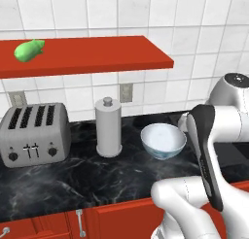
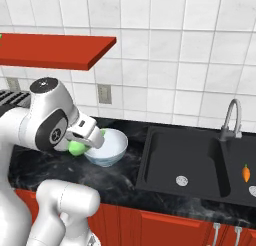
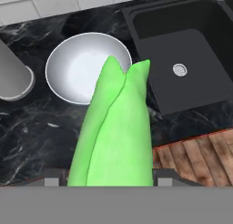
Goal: Pick the corns from the cabinet and place them in one bowl. Pick the carrot from the sink and place it in the other bowl.
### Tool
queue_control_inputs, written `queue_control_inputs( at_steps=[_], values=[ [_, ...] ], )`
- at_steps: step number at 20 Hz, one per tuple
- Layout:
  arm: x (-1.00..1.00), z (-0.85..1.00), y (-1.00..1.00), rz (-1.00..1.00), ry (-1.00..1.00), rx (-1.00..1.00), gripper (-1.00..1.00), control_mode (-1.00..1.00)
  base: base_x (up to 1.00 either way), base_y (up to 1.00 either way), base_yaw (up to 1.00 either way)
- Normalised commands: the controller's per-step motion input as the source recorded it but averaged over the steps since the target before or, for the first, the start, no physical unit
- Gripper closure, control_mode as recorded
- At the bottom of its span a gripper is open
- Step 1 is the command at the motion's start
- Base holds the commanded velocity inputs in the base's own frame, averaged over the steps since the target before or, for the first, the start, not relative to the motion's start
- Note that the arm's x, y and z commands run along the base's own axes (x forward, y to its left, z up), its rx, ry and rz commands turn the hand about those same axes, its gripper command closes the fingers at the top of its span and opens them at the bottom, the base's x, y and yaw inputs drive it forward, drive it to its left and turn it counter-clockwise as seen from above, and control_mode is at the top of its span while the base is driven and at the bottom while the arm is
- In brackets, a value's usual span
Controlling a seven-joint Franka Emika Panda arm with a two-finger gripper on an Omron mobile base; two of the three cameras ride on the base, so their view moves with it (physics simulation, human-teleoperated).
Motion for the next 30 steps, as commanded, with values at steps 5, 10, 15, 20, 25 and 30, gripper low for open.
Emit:
queue_control_inputs(
  at_steps=[5,10,15,20,25,30],
  values=[
    [0.51,-0.20,0.00,0.06,-0.14,0.04,1.00,-1.00,0.00,0.00,0.00],
    [0.34,0.04,0.00,0.00,0.03,-0.09,1.00,-1.00,0.00,0.00,0.00],
    [0.37,0.00,-0.04,0.00,0.05,-0.12,1.00,-1.00,0.00,0.00,0.00],
    [0.14,-0.10,-0.24,0.00,0.02,0.00,1.00,-1.00,0.00,0.00,0.00],
    [0.00,-0.14,-0.16,0.03,0.02,0.00,1.00,-1.00,0.00,0.00,0.00],
    [0.03,-0.38,-0.06,0.06,0.05,0.00,1.00,-1.00,0.00,0.00,0.00]
  ],
)
